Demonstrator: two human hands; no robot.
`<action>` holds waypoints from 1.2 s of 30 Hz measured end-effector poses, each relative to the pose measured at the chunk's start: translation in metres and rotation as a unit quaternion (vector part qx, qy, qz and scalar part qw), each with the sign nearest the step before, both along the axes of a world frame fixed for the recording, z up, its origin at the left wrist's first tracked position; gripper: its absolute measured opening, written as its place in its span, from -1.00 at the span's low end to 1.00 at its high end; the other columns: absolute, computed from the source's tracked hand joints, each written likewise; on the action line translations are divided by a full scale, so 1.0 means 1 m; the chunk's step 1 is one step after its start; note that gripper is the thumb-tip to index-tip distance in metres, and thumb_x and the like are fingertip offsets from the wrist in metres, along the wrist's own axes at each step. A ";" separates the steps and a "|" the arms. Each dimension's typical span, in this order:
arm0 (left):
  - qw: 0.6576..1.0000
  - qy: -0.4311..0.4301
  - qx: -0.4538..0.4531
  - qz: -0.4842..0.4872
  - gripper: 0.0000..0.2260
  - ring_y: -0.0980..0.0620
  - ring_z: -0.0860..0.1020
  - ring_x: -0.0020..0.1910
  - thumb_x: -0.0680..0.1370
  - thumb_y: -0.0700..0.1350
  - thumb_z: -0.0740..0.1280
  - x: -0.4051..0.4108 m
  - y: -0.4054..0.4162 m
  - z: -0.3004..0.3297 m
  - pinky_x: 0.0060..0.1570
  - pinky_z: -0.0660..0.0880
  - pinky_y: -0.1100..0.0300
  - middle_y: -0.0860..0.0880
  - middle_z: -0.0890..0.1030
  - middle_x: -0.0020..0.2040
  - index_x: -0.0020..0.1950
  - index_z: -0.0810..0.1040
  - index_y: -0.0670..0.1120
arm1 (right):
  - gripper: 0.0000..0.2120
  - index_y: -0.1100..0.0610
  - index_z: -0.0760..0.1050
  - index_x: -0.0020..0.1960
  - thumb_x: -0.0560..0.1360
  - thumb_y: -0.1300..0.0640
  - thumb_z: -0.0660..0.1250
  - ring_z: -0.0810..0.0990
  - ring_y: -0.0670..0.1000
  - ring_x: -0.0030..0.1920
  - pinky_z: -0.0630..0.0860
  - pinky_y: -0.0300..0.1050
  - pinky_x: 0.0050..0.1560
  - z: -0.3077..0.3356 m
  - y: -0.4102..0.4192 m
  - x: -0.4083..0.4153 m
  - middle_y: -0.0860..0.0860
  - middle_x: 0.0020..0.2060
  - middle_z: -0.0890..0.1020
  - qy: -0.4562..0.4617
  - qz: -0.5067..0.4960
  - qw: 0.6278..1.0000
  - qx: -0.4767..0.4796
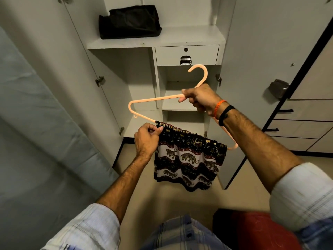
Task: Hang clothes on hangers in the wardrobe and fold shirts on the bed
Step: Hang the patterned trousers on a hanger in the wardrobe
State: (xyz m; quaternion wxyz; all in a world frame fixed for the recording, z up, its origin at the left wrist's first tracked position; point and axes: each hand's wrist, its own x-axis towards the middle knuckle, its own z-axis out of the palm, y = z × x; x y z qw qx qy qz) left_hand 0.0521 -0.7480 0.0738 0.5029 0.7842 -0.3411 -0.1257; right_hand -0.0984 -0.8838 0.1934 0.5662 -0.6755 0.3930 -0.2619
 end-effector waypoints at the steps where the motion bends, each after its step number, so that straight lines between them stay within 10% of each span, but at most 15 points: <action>1: 1.000 -0.002 -0.003 -0.003 -0.84 0.08 0.56 -0.23 0.52 -0.01 0.46 -0.002 0.000 0.001 -0.17 0.52 0.20 0.06 0.59 -0.27 -0.15 0.58 -0.08 | -0.72 0.24 0.68 -0.05 0.60 0.06 0.31 0.22 -0.15 -0.57 0.17 -0.30 -0.58 0.000 0.001 0.001 -0.11 -0.57 0.40 0.002 -0.003 1.000 -0.005; 6: 0.999 -0.052 -0.004 -0.003 -0.90 0.19 0.41 -0.35 0.61 -0.11 0.34 -0.011 0.001 0.013 -0.42 0.26 0.48 0.07 0.49 -0.33 -0.05 0.51 -0.12 | -0.72 0.24 0.68 -0.08 0.60 0.08 0.30 0.21 -0.14 -0.56 0.15 -0.29 -0.58 -0.003 0.004 0.001 -0.14 -0.60 0.41 0.034 0.002 0.998 -0.044; 22: 0.913 -0.385 0.127 -0.041 -0.66 -0.06 0.45 0.12 0.59 0.19 0.25 0.019 -0.005 0.019 0.11 0.37 -0.01 -0.03 0.60 0.15 0.12 0.66 0.00 | -0.71 0.23 0.69 -0.10 0.60 0.05 0.30 0.18 -0.09 -0.52 0.12 -0.23 -0.54 -0.013 0.008 -0.004 -0.04 -0.51 0.35 0.021 0.010 1.000 0.010; 29: 0.925 -0.265 0.153 -0.225 -0.81 0.00 0.60 0.05 0.54 0.09 0.38 0.038 -0.006 0.020 0.24 0.45 -0.11 0.08 0.71 -0.04 0.02 0.71 0.05 | -0.71 0.22 0.70 -0.11 0.59 0.04 0.31 0.19 -0.10 -0.52 0.12 -0.25 -0.56 -0.013 0.006 -0.007 -0.06 -0.52 0.38 0.045 0.020 0.999 -0.004; 36: 0.935 -0.340 0.097 -0.030 -0.86 -0.04 0.52 0.12 0.55 -0.06 0.40 0.019 -0.003 0.021 0.23 0.30 -0.01 0.01 0.69 0.00 0.08 0.69 0.01 | -0.71 0.23 0.69 -0.10 0.60 0.06 0.30 0.18 -0.10 -0.54 0.12 -0.25 -0.57 -0.009 0.007 -0.006 -0.06 -0.52 0.37 0.036 0.028 0.999 0.005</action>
